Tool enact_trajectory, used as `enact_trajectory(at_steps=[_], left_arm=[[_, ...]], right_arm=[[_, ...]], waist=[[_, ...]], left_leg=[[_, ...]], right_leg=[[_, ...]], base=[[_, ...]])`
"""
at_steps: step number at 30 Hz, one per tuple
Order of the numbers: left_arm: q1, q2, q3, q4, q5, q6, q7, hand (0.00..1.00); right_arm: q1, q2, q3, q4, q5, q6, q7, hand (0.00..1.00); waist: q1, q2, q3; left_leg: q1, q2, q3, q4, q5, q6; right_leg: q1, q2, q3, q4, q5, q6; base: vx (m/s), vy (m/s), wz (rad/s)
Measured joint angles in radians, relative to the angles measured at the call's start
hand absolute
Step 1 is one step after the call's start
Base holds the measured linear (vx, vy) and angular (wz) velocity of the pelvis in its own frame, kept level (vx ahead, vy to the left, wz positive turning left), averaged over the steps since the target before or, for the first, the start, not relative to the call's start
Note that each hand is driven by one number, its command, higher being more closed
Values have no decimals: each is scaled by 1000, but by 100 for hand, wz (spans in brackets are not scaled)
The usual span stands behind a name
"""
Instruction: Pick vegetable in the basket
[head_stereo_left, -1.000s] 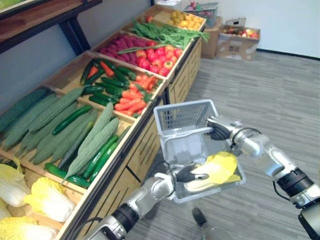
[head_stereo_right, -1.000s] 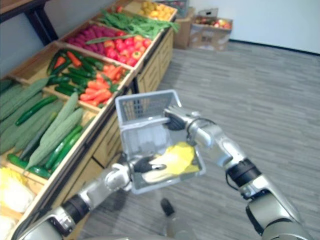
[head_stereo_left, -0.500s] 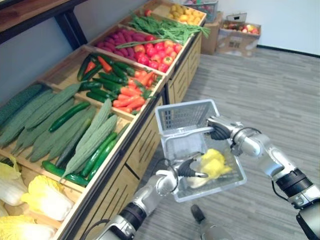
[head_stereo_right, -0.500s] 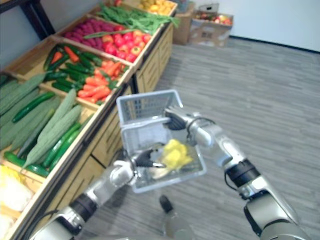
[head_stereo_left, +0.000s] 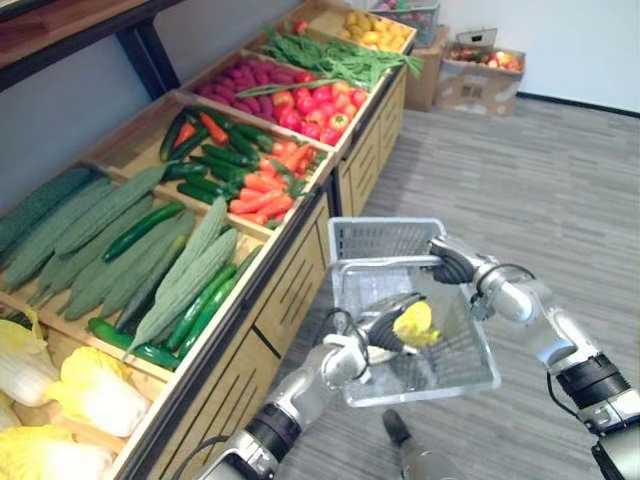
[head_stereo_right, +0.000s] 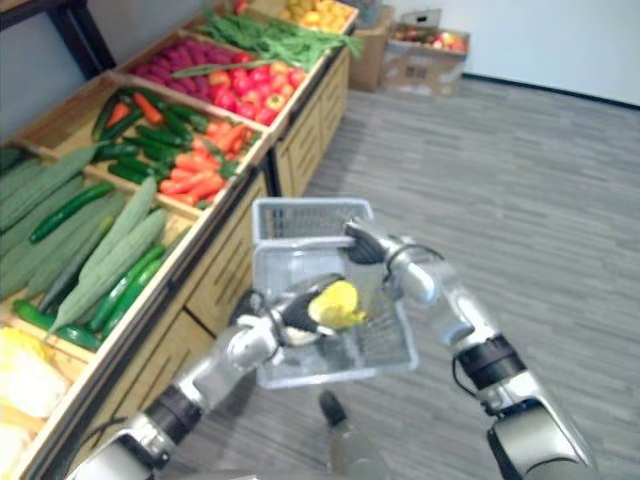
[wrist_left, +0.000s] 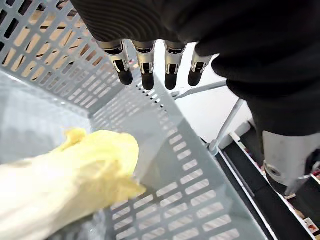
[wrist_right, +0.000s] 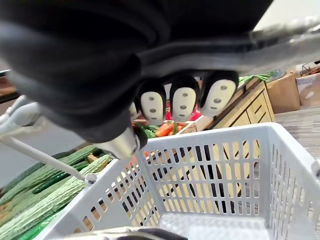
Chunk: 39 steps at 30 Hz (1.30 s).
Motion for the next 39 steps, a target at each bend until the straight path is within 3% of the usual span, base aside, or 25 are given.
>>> enact_trajectory(at_steps=[3, 5, 7, 9, 10, 13, 15, 16, 17, 22, 26, 28, 32, 35, 37, 39], left_arm=[[1, 14, -63, -152, -22, -8, -11, 0], [3, 48, -109, -283, -111, -28, -31, 0], [19, 126, -163, -433, -240, -58, -80, 0], [32, 184, -208, -513, -336, -66, -110, 0], [43, 246, -246, -575, -447, -73, -140, 0], [66, 337, -261, -655, -584, -76, -177, 0], [86, 392, -253, -682, -642, -78, -190, 0], [136, 427, -200, -698, -718, -78, -191, 0], [179, 441, -142, -706, -727, -78, -189, 0], [341, 467, 58, -757, -796, -78, -164, 0], [487, 369, 300, -764, -795, -78, -127, 0], [543, 206, 453, -720, -774, -87, -62, 0], [552, -12, 683, -577, -634, -72, 91, 0], [548, -24, 784, -444, -509, -53, 178, 0], [547, -38, 873, -314, -434, -29, 222, 0], [545, -40, 942, -210, -428, -4, 233, 0]], right_arm=[[45, 6, -46, -18, 0, 1, 0, 100], [82, 7, -89, -15, 1, 4, 0, 100], [107, 7, -112, -1, 1, 14, -1, 100], [130, 13, -135, 20, 2, 15, -1, 100], [161, 26, -171, 43, 7, 16, -4, 100], [213, 71, -265, 122, 12, 28, -19, 100], [246, 97, -340, 183, 19, 33, -32, 100], [306, 125, -444, 237, 26, 43, -60, 100], [358, 139, -511, 270, 30, 55, -82, 100], [466, 187, -660, 386, 67, 71, -128, 100], [523, 244, -764, 523, 101, 70, -152, 100], [537, 281, -818, 627, 133, 72, -170, 100], [541, 297, -900, 742, 187, 72, -220, 100], [553, 304, -929, 780, 225, 72, -239, 100], [568, 324, -934, 792, 253, 71, -255, 100], [577, 339, -940, 794, 253, 69, -262, 100]], waist=[[7, -3, 3], [23, -3, 3], [26, -3, 4], [34, -4, 3], [49, -4, 3], [55, -5, 3], [74, -5, 2], [88, -4, 2], [101, -2, 1], [112, -15, -15], [126, -36, -46], [131, -60, -66], [147, -61, -86], [139, -63, -90], [139, -78, -100], [133, -87, -108]], left_leg=[[-14, 5, -31, 4, 1, 2], [-22, 7, -55, 4, 5, 8], [-35, 11, -92, 7, 8, 13], [-38, 15, -111, 10, 9, 14], [-50, 19, -138, 16, 8, 14], [-87, 17, -205, 17, 13, 20], [-109, 12, -244, 16, 20, 29], [-148, 1, -305, 12, 30, 39], [-170, -6, -357, 12, 37, 49], [-212, -66, -496, -29, 63, 82], [-228, -127, -596, -100, 104, 102], [-241, -160, -661, -159, 143, 104], [-239, -201, -738, -265, 227, 112], [-234, -206, -791, -305, 263, 122], [-224, -206, -812, -330, 277, 121], [-220, -208, -821, -342, 282, 121]], right_leg=[[5, -11, -28, 0, 0, 0], [13, -20, -51, 0, -2, -2], [24, -32, -86, -1, -4, -5], [34, -38, -105, -2, -6, -8], [42, -45, -127, -3, -9, -11], [49, -71, -189, -2, -16, -12], [50, -88, -225, -3, -18, -12], [59, -117, -282, -10, -18, -11], [77, -136, -331, -17, -18, -11], [123, -202, -464, -20, -31, -2], [158, -241, -552, -36, -47, 3], [172, -258, -605, -45, -69, -2], [176, -266, -674, -62, -68, -2], [198, -259, -726, -65, -68, -2], [210, -254, -750, -67, -77, -13], [219, -254, -762, -69, -83, -16]], base=[[-41, -22, 29], [-59, -38, 37], [-53, -39, 43], [-53, -37, 39], [-60, -45, 47], [-46, -28, 66], [-46, -3, 82], [-42, 17, 119], [-44, 26, 130], [-38, 46, 90], [1, 22, 71], [6, -2, 80], [38, -8, 55], [35, -11, 48], [37, -16, 27], [18, 2, 17]])
